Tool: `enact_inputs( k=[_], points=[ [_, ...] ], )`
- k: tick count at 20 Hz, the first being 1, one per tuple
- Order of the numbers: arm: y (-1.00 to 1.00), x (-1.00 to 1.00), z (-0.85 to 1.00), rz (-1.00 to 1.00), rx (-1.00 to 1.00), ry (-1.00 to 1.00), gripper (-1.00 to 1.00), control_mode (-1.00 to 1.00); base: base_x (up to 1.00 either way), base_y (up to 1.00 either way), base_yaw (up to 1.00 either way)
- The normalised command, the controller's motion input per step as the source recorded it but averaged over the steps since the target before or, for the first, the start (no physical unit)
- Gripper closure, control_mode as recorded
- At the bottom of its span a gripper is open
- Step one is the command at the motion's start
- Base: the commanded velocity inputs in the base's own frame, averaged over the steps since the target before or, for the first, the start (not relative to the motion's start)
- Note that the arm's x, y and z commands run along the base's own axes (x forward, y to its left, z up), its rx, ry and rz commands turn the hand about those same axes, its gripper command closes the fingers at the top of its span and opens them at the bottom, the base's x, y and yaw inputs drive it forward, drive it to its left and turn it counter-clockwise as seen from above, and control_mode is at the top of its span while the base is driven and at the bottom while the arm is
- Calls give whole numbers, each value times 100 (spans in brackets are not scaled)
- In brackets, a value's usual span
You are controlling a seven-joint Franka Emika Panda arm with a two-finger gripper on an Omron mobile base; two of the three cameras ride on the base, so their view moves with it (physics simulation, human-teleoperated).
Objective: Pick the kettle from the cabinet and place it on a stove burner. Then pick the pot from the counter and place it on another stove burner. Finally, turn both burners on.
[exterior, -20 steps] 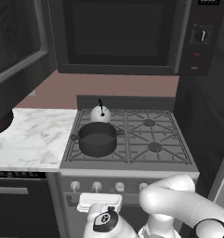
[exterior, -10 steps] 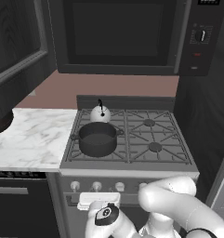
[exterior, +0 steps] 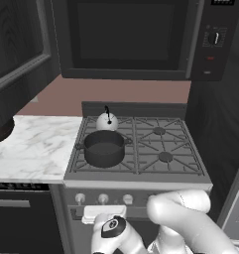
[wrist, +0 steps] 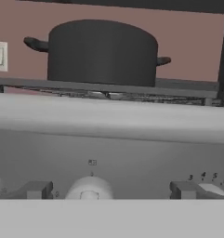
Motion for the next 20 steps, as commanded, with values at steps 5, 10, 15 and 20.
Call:
enact_inputs(
  k=[5, 10, 15, 20],
  points=[
    [0, 18, -23, 1, 8, 0, -100, -100, 0, 0, 0],
    [0, 16, -22, 1, 8, 0, -100, -100, 0, 0, 0],
    [0, 16, -22, 1, 8, 0, -100, -100, 0, 0, 0],
    [0, 16, -21, 0, 8, 0, -100, -100, 0, 0, 0]
  ],
)
